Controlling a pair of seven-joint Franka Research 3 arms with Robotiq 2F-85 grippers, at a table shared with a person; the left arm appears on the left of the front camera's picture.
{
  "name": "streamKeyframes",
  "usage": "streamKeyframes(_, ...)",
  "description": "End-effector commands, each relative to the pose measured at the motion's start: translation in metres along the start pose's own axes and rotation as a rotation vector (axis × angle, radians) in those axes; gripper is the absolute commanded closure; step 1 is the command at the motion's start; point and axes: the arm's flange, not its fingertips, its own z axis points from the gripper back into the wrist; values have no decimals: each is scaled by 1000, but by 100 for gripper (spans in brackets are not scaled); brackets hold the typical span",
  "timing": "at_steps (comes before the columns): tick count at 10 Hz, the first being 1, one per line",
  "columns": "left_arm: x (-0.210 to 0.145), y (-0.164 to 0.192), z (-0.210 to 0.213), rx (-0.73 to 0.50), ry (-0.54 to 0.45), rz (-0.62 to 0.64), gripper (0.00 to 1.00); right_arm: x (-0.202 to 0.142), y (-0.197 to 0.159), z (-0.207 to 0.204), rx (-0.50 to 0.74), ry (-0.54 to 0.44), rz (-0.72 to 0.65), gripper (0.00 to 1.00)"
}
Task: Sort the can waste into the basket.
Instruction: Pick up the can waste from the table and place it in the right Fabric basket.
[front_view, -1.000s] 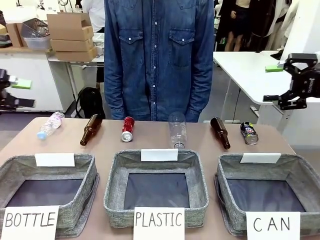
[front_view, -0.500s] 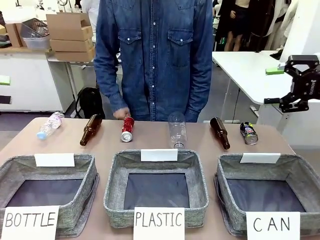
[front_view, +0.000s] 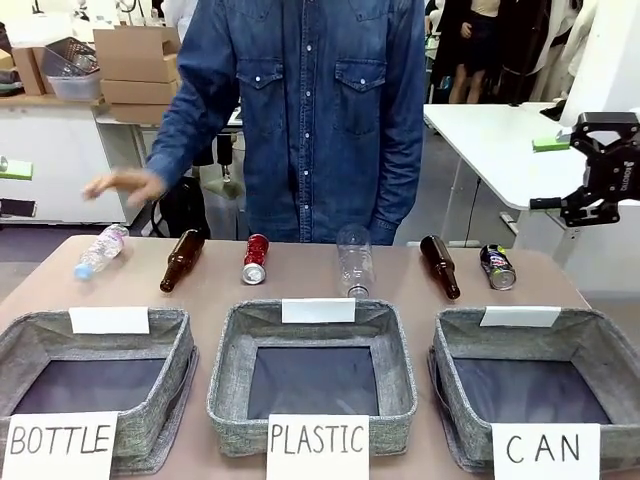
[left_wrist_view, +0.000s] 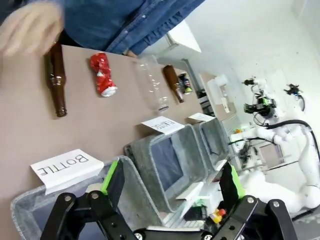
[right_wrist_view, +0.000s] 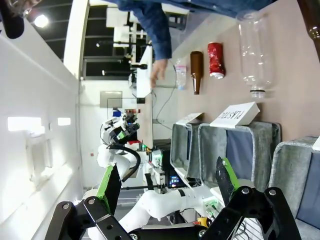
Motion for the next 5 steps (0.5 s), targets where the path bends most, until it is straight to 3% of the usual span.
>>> streamKeyframes(1,22,-10,-35,190,104,-50,0,4,2,-3,26,-8,17,0)
streamKeyframes(2,30,-10,-22,124,128,-45,0,4,2,-3,26,-8,17,0)
streamKeyframes(3,32,-11,23,-20,78,-42,0,4,2,-3,26,-8,17,0)
streamKeyframes(4,22,-10,71,-29,41,-52,0,4,2,-3,26,-8,17,0)
streamKeyframes(5,9,-13,98,63,-38,-37,0,4,2,-3,26,-8,17,0)
